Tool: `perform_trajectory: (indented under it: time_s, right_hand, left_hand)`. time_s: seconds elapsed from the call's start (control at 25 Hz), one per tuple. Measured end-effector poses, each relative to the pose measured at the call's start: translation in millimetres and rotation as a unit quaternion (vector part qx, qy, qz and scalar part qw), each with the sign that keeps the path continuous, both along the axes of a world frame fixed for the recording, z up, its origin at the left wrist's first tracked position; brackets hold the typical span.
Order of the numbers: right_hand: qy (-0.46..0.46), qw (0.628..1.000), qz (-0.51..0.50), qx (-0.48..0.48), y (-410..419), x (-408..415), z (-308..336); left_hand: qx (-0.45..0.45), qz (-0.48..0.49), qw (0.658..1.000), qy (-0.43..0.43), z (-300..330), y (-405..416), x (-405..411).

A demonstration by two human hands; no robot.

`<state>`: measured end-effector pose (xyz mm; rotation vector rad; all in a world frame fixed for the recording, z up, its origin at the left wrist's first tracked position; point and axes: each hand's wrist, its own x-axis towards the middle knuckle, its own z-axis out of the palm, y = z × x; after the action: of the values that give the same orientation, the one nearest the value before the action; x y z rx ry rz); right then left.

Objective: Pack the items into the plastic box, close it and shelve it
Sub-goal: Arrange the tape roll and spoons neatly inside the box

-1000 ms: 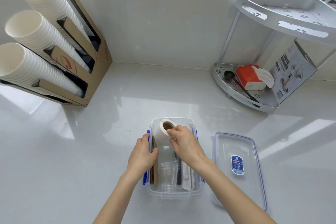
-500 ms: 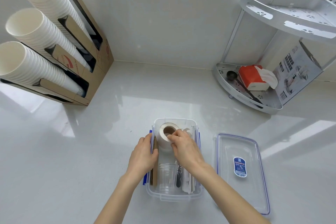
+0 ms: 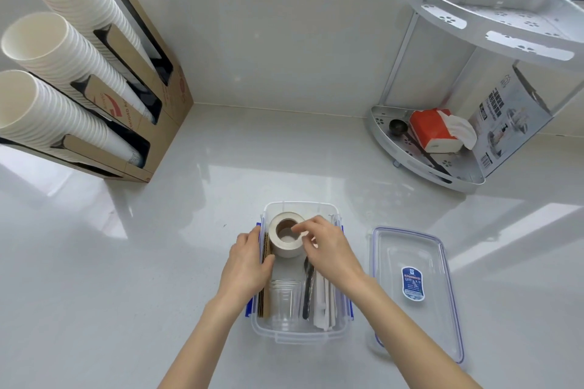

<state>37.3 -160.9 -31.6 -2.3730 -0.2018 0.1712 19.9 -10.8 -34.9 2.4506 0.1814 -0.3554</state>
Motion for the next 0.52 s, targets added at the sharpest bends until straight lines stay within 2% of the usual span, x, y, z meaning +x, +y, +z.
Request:
perform_trajectory:
  time_s: [0.12, 0.2, 0.32, 0.52]
  right_hand:
    - [-0.041, 0.995, -0.073, 0.044, -14.8, -2.4, 5.2]
    - [-0.033, 0.990, -0.120, 0.069, -24.1, -6.3, 4.1]
    - [0.012, 0.984, -0.155, 0.086, -32.9, -17.2, -2.4]
    - [0.053, 0.976, -0.179, 0.115, -37.2, -31.4, -10.6]
  left_hand:
    - [-0.006, 0.044, 0.994, -0.105, 10.7, -5.3, -3.5]
    - [-0.039, 0.027, 0.988, -0.146, 19.3, -13.3, -5.2]
    - [-0.036, -0.053, 0.993, -0.103, 22.9, -31.9, -9.3]
    - [0.094, -0.153, 0.984, 0.002, 7.2, -59.1, -19.5]
